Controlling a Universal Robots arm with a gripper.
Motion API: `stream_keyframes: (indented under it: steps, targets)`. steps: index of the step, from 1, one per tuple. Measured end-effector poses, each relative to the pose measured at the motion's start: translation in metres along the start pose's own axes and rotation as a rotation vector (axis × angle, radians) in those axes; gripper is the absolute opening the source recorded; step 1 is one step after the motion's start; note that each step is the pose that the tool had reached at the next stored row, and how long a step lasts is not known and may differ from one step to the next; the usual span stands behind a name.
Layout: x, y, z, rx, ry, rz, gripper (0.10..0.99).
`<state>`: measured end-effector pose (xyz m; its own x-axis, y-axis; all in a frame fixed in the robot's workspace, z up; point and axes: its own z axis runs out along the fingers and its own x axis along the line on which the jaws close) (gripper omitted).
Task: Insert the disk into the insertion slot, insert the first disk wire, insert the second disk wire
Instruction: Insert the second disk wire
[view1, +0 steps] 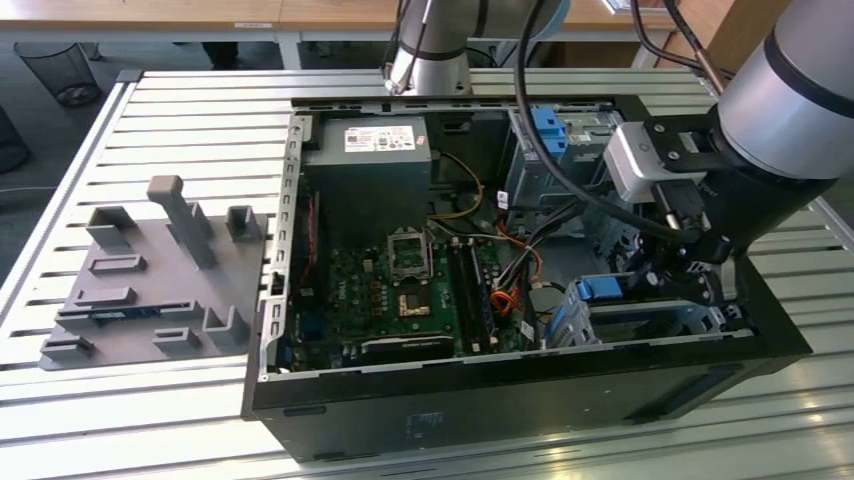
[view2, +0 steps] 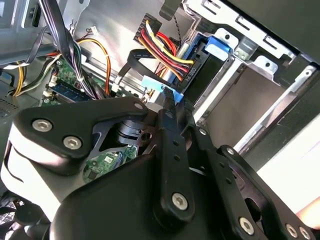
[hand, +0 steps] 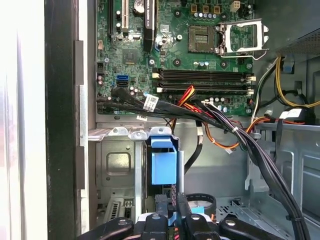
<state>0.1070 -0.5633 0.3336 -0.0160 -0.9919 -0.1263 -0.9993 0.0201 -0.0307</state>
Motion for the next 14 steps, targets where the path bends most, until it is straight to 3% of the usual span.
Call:
stream_keyframes:
  steps: [6,7,9,14]
  targets:
    - [-0.0009,-0.0002,-0.0072,-0.001,0.0000,0.000,0.208]
    - [-0.0009,-0.0002,-0.0076,-0.001,-0.0002,0.000,0.145]
    - [-0.0010,-0.0003,-0.0084,-0.001,-0.0001,0.000,0.106]
    - [-0.0013,-0.0003,-0.0106,-0.002,0.0000,0.000,0.106]
